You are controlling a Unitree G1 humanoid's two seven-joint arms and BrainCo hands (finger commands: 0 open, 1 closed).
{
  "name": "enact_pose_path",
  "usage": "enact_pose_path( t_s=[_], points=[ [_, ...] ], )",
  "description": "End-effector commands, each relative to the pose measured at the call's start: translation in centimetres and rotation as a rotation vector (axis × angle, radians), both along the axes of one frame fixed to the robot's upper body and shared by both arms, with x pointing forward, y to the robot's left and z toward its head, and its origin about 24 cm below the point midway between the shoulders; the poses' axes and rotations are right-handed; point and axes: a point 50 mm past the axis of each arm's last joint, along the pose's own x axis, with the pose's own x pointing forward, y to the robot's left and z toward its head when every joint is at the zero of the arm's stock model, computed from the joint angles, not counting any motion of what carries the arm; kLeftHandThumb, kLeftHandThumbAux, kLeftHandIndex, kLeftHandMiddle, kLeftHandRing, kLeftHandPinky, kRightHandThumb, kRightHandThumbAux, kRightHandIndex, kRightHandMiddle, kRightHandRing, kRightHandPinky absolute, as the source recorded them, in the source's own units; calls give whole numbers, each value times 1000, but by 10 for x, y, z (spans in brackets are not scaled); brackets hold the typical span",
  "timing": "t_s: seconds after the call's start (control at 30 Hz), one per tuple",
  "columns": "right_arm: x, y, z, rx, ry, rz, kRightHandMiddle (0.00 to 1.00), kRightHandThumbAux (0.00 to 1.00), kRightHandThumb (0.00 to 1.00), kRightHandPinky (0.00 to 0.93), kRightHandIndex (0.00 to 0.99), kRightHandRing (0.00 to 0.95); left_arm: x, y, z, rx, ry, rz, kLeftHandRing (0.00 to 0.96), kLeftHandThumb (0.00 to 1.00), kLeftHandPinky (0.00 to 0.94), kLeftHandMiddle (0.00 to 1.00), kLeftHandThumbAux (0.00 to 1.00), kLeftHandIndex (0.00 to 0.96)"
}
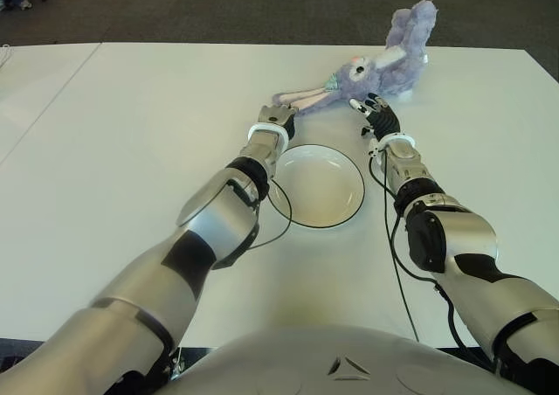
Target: Put the doll into the plate.
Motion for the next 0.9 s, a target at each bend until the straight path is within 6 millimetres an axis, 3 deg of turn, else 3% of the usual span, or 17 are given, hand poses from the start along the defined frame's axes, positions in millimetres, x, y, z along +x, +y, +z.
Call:
enact_pose_path(
  t_s=[0.03,0.27,0.3,0.33,0.37,0.4,0.57,0.7,0.77,0.9],
  points=[
    [-39,-4,-58,41,239,-29,6,620,32,85,0,39,-6,11,-15,1,79,48,459,1000,493,23,643,0],
    [-38,-4,-58,41,237,-29,6,620,32,85,0,39,-5,11,-14,0,79,48,459,1000,493,23,643,0],
    [-42,-4,-58,96,169,6,6,620,32,85,0,39,-7,8,-17,39,266,-31,459,1000,493,23,643,0],
    [-45,-5,-58,132,115,31,1,664,109,149,0,40,-10,6,-19,80,407,-88,471,466,597,308,562,119],
    [-49,-6,-58,162,71,57,0,675,131,165,0,40,-14,6,-21,117,518,-136,473,323,624,380,546,149],
    [-51,-7,-58,178,46,73,0,677,155,186,0,40,-16,5,-23,139,579,-163,461,286,599,382,522,152],
    [-62,-10,-62,197,12,112,0,667,186,204,0,48,-19,0,-20,152,656,-257,445,249,556,360,490,155],
    [-71,-11,-64,206,-20,149,0,652,199,200,0,50,-18,1,-13,123,684,-318,449,198,603,363,467,135],
    [-74,-10,-62,205,-44,170,0,633,199,205,0,47,-18,3,-11,108,697,-339,487,187,634,387,466,158],
    [-77,-7,-58,196,-85,211,0,599,191,212,0,54,-20,9,-10,69,707,-419,522,212,606,405,499,192]
  ],
)
